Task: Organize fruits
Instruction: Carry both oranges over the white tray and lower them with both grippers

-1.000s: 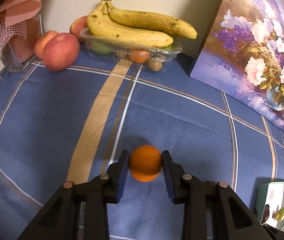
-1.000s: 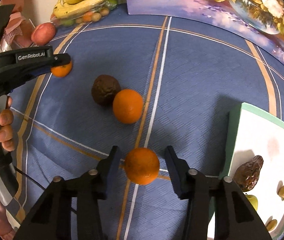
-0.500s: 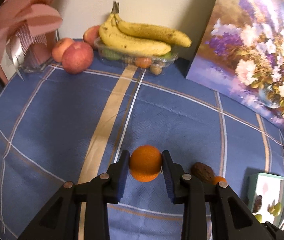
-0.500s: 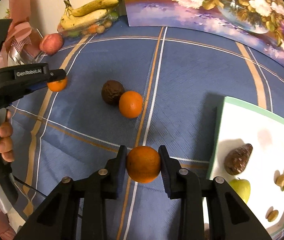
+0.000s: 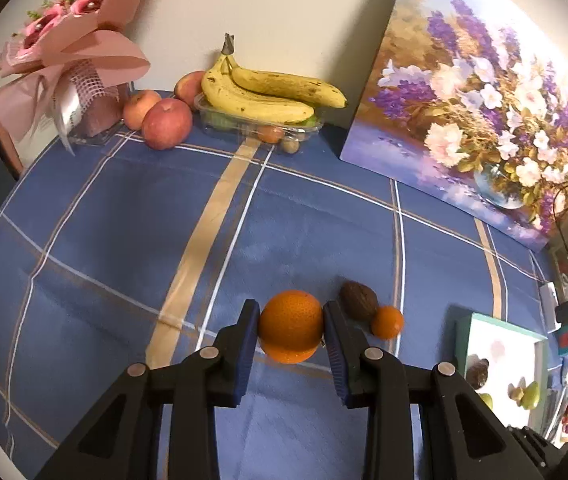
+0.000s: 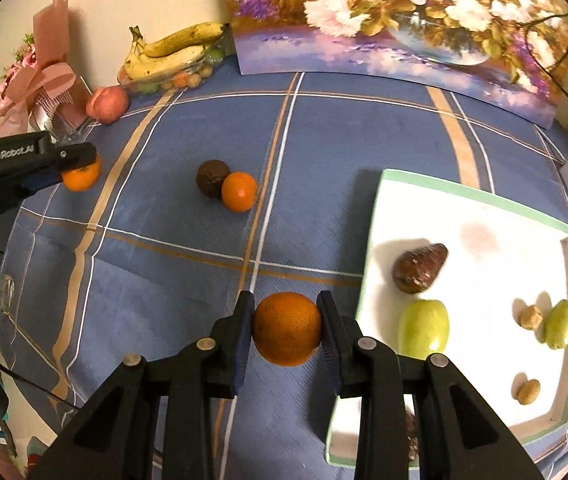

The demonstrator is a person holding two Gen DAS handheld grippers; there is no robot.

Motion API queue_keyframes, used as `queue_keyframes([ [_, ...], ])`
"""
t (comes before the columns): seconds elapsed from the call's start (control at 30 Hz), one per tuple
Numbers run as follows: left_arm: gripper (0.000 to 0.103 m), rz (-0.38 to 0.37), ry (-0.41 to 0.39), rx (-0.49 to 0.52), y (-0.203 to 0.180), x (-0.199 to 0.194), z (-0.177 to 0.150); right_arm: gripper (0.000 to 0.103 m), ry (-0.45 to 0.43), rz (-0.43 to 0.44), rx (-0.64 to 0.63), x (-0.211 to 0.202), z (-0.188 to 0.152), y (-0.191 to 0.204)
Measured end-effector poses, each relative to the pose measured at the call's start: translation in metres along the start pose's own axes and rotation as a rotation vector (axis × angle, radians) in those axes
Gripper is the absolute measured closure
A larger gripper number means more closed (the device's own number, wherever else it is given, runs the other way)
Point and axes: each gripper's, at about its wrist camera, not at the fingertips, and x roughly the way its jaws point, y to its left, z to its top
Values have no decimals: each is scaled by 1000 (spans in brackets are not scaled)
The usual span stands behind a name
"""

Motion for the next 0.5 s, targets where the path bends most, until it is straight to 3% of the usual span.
queue_keyframes([
  [0.5,68,7,-53,69,-45,-37,-44,70,-47,22,65,-29,-18,-34],
])
